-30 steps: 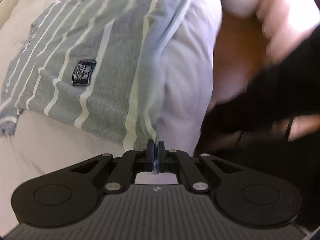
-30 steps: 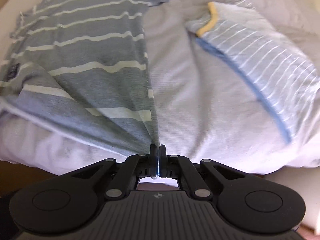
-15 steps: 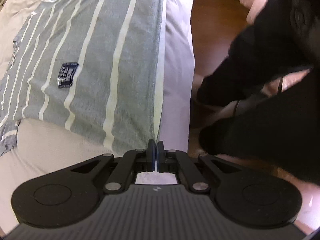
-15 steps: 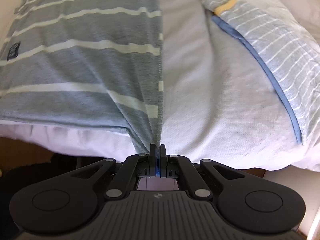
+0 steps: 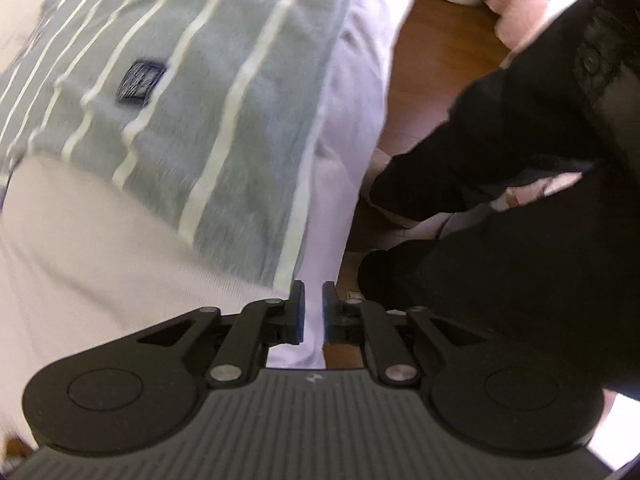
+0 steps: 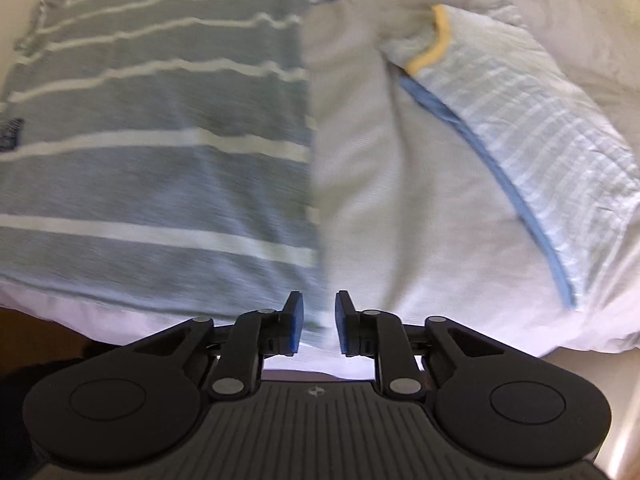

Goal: Fold clothes

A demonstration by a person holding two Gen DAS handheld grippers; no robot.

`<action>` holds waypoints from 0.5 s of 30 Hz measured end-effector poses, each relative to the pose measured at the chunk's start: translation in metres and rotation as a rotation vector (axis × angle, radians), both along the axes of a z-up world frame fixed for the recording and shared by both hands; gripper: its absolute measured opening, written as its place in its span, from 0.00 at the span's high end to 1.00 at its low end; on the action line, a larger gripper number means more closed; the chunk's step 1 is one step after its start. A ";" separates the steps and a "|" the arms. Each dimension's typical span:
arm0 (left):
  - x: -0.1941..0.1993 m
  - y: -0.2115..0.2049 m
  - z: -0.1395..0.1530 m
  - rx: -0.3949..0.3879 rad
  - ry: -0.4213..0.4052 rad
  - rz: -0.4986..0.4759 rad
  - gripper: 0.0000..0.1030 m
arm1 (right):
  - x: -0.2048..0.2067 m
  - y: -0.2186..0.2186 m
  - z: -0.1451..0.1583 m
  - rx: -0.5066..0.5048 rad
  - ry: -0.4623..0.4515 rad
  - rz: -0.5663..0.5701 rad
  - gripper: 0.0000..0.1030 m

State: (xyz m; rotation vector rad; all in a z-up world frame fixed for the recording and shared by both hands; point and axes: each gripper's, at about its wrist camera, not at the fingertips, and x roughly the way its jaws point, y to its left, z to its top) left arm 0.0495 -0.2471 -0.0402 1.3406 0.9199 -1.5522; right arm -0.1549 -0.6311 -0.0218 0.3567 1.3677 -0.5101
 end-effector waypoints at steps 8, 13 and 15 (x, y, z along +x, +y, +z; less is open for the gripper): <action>0.084 -0.045 0.002 -0.154 -0.030 0.436 0.79 | 0.057 0.045 0.002 0.124 -0.130 0.120 0.61; 0.136 -0.086 -0.003 -0.258 -0.128 0.588 0.75 | 0.102 0.078 0.007 0.173 -0.192 0.224 0.61; 0.156 -0.102 -0.006 -0.296 -0.219 0.535 0.75 | 0.120 0.091 0.007 0.186 -0.205 0.255 0.57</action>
